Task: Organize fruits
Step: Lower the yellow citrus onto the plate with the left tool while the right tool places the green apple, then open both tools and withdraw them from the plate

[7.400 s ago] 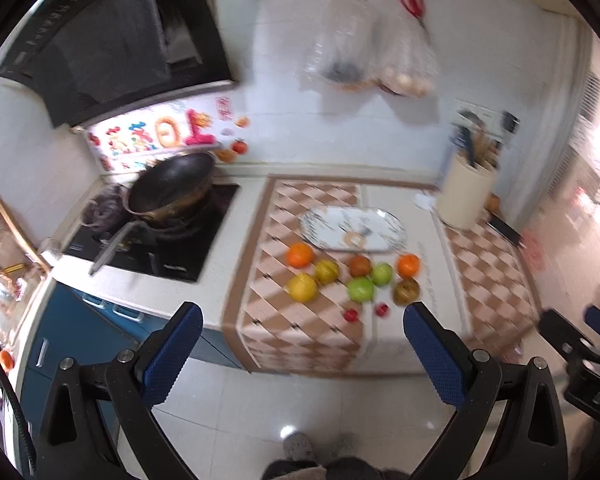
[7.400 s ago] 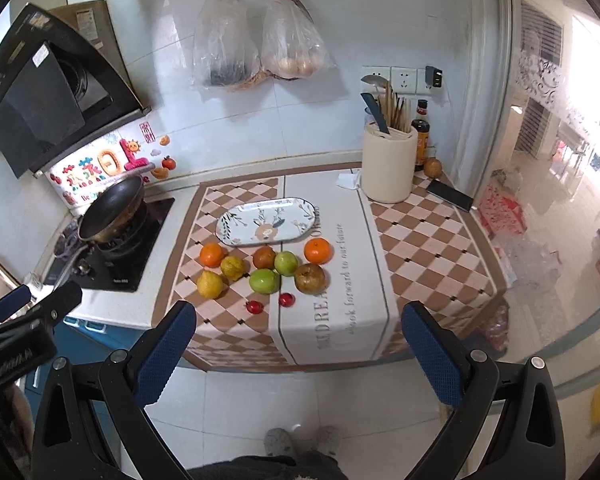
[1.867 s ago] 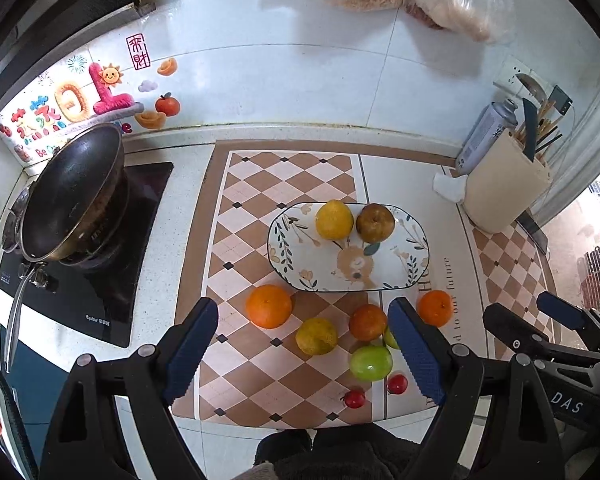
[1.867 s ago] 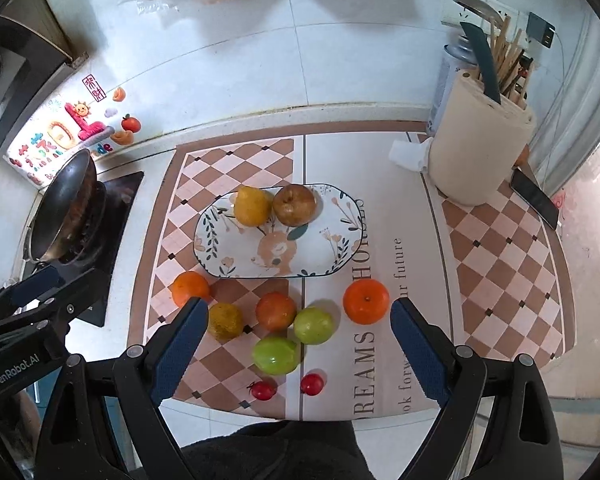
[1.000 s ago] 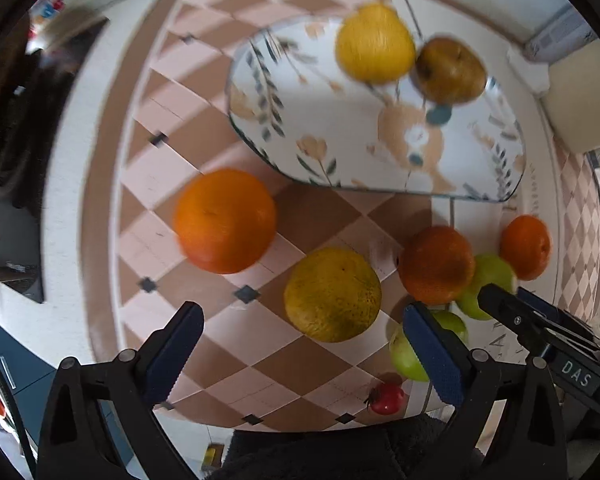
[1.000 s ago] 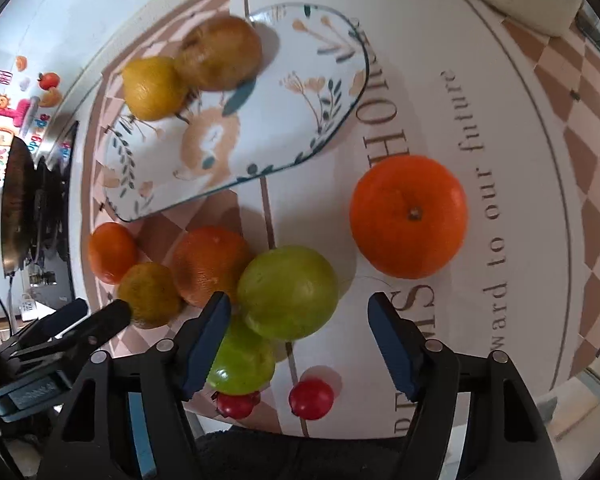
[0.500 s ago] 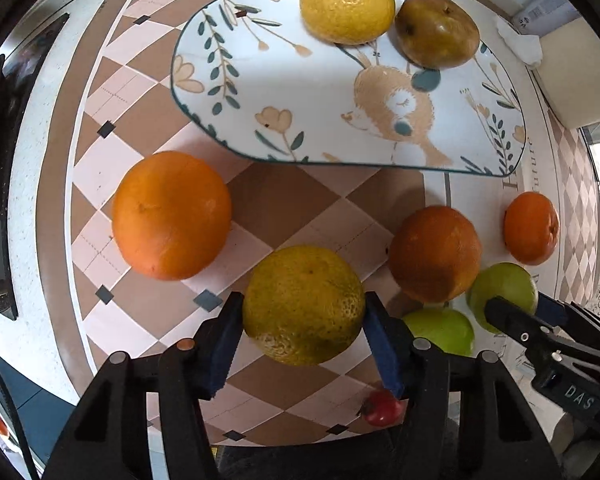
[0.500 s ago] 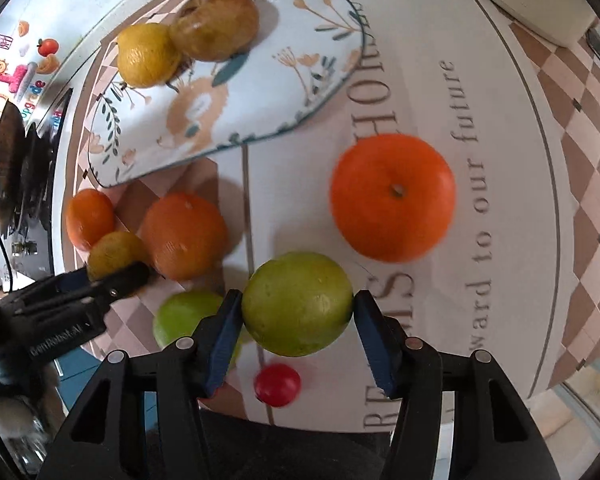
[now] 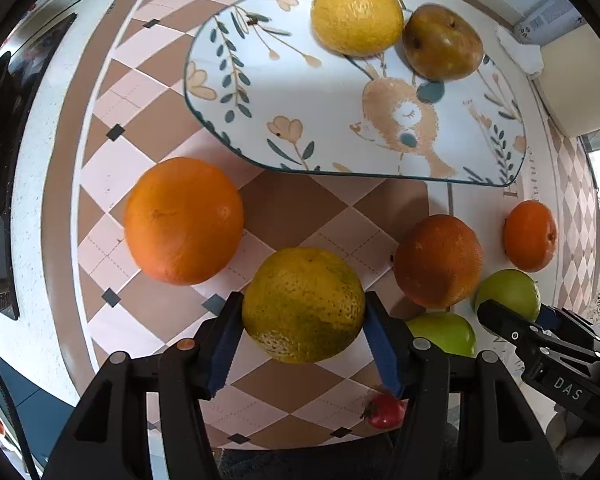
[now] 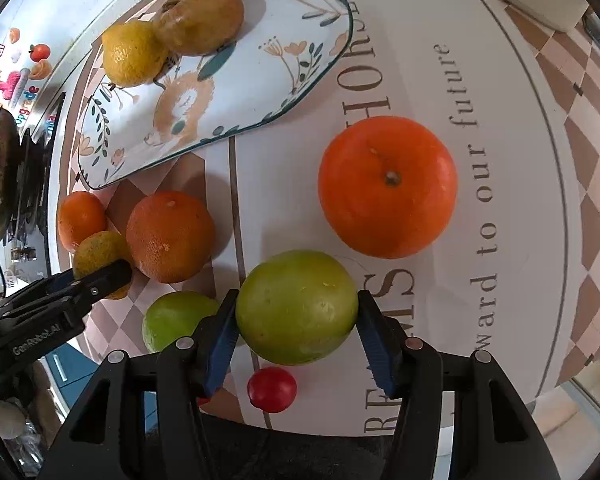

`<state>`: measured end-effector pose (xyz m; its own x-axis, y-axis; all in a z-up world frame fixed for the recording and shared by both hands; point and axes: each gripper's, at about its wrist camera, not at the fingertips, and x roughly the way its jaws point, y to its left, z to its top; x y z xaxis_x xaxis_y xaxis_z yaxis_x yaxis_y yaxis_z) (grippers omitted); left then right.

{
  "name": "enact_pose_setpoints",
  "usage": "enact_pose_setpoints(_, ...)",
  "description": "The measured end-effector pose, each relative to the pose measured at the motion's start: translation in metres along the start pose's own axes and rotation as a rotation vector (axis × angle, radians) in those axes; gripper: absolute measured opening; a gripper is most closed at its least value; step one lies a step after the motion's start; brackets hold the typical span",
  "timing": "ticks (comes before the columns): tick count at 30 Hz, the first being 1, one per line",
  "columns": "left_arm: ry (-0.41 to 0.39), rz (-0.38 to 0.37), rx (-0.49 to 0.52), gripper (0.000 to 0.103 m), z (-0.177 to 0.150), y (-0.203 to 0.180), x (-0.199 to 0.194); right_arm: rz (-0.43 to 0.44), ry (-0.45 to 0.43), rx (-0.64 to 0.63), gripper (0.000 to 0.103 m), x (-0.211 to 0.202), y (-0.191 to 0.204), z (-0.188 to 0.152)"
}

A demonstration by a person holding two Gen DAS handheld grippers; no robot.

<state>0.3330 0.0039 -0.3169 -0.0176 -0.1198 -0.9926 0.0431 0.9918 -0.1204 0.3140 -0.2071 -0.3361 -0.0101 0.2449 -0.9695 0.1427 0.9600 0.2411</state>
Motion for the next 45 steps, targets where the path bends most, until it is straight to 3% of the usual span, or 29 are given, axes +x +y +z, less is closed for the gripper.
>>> enact_pose_setpoints(6,-0.096,-0.066,-0.001,0.056,0.013,0.006,-0.063,0.025,-0.099,-0.033,0.059,-0.047,0.011,0.016)
enact_pose_setpoints(11,-0.182,0.001,0.035,0.056,0.057,0.009,-0.096,-0.014,-0.132,-0.064,0.059,-0.056,0.026,0.065)
enact_pose_setpoints(19,-0.122,0.121,0.068,0.056,0.129,0.016,-0.056,-0.13,-0.069,-0.147,0.059,-0.017,0.046,0.124)
enact_pose_setpoints(23,-0.072,0.117,0.069,0.056,0.152,0.014,-0.035,-0.143,-0.045,-0.16,0.059,-0.008,0.047,0.136)
enact_pose_setpoints(34,0.022,0.132,0.071,0.057,0.168,0.017,0.002,-0.138,-0.005,-0.174,0.06,0.001,0.036,0.153)
enact_pose_setpoints(38,0.013,0.14,0.05,0.058,0.171,0.021,0.002,-0.135,-0.004,-0.162,0.072,0.003,0.043,0.154)
enact_pose_setpoints(42,-0.009,0.137,0.034,0.06,0.172,0.023,-0.008,-0.14,-0.016,-0.158,0.073,-0.005,0.042,0.153)
enact_pose_setpoints(44,-0.02,0.132,0.021,0.067,0.173,0.025,-0.014,-0.14,-0.022,-0.15,0.081,-0.007,0.046,0.154)
enact_pose_setpoints(45,-0.027,0.13,0.013,0.077,0.174,0.026,-0.018,-0.139,-0.024,-0.145,0.087,-0.009,0.046,0.152)
